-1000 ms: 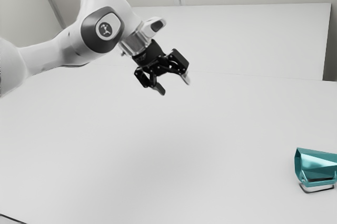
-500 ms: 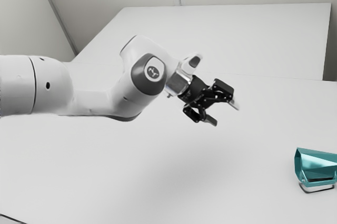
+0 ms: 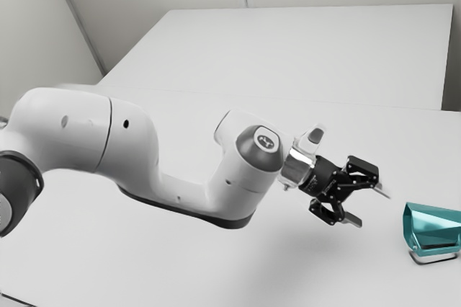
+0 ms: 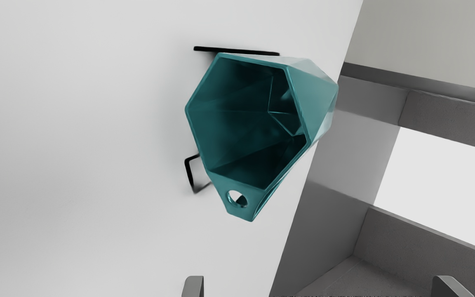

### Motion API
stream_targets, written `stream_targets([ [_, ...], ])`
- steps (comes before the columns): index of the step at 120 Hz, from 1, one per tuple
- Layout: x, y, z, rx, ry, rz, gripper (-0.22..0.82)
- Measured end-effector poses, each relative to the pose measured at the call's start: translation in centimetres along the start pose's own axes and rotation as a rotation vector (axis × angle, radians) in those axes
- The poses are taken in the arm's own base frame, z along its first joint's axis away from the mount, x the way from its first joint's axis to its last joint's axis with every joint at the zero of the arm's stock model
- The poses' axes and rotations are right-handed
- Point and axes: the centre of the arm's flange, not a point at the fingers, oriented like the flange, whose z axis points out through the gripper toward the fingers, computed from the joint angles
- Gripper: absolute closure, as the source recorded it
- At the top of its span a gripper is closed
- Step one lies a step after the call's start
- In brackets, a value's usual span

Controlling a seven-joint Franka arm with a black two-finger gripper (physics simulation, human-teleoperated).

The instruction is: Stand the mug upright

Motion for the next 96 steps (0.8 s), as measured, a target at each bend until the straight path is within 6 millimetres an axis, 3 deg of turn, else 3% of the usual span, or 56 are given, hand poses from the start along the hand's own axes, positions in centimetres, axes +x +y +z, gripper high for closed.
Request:
stream_targets([
  [53,1.4,1.1,7.2,-0.078,-0.012,0.088,0.00],
  [96,2.3,2.0,9.6,-0.102,0.001,0.172,0.00],
])
